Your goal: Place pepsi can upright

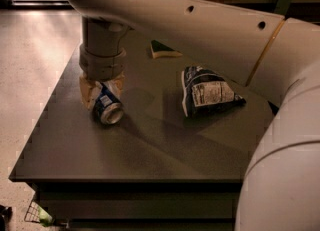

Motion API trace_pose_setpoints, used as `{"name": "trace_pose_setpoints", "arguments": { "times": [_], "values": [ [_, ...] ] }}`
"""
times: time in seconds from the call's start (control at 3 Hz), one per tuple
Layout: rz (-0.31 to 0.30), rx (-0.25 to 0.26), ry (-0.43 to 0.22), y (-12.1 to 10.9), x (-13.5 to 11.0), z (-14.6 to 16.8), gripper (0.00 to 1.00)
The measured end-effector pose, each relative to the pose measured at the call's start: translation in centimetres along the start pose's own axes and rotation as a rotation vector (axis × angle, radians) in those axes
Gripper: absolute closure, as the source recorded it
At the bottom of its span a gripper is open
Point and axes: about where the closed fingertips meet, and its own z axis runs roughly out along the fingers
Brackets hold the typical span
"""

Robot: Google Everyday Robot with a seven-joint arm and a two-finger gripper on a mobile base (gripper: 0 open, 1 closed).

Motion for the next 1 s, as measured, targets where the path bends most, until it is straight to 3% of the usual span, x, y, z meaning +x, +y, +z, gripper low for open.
{"name": "trace_pose_setpoints", "arguments": {
  "times": [0.67, 1.0],
  "values": [
    [-0.002, 0.001, -0.003, 0.13, 0.00, -0.01, 1.00],
    [-0.005, 0.003, -0.011, 0.06, 0.03, -0.15, 1.00]
  ]
}}
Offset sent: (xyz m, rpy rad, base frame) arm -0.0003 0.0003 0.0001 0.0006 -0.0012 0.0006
